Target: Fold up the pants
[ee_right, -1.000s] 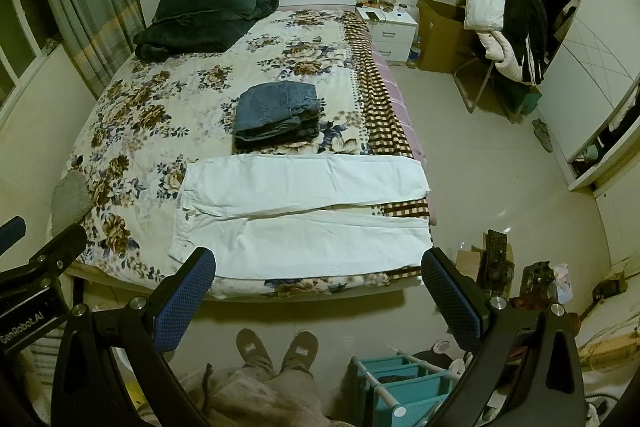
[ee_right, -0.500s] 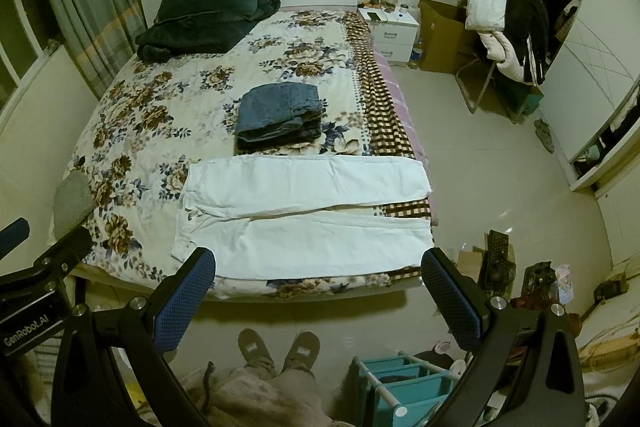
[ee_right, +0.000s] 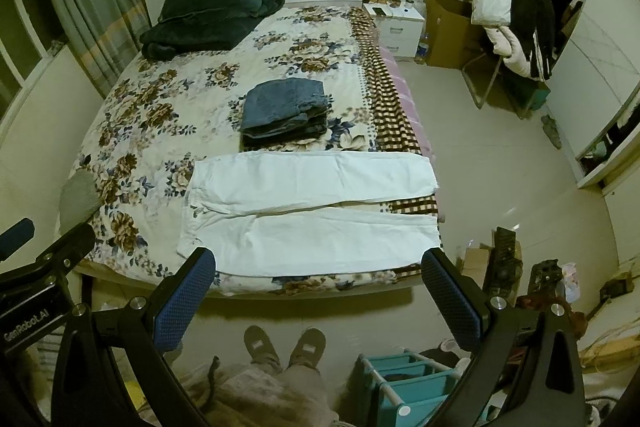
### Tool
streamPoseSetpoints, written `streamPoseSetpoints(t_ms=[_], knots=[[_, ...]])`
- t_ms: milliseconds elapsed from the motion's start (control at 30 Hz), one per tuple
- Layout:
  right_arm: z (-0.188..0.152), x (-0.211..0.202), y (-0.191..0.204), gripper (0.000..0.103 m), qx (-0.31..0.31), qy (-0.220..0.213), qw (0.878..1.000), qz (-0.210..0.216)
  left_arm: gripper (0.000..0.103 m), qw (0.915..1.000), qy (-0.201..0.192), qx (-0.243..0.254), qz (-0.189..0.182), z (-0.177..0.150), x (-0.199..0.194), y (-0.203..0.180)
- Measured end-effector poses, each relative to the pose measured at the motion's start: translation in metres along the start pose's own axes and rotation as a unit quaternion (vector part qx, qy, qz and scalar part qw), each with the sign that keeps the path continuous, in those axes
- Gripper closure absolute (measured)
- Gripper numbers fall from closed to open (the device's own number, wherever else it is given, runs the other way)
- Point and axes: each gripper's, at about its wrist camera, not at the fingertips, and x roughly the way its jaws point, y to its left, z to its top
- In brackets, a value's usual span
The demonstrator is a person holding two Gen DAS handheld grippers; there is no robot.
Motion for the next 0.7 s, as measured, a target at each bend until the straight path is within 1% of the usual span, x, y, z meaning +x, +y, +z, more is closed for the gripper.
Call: streamPoseSetpoints(t_ms=[67, 233, 367, 433, 533, 700], knots=[[0.001, 0.005, -0.003, 0.0, -0.002, 0.004, 1.0, 0.002, 0.0, 1.0, 0.002, -0.001, 0.002, 0.004, 0.005, -0.01], [0.009, 0.019, -0.011, 0.0, -0.004, 0.01, 1.0, 0.005, 0.0, 0.9999, 0.004, -0.012, 0.006, 0.011, 0.019, -0.018], [0.021, 0.041, -0.024, 0.0, 0.006, 0.005, 1.0, 0.012, 0.0, 0.9996, 0.008, -0.026, 0.01, 0.026, 0.047, -0.025], [0.029, 0.059, -0.029, 0.0, 0.009, 0.0, 1.0, 0.008, 0.0, 0.9994, 0.004, -0.029, 0.017, 0.035, 0.062, -0.028], [0.052, 0.095, -0.04, 0.0, 0.018, 0.006, 1.0, 0.002, 0.0, 0.9992, 0.0, -0.029, 0.028, 0.047, 0.088, -0.028], [0.094, 0.172, -0.044, 0.0, 0.016, 0.01, 1.0, -0.021, 0.0, 0.9986, 0.027, -0.019, 0.04, 0.079, 0.164, -0.031]])
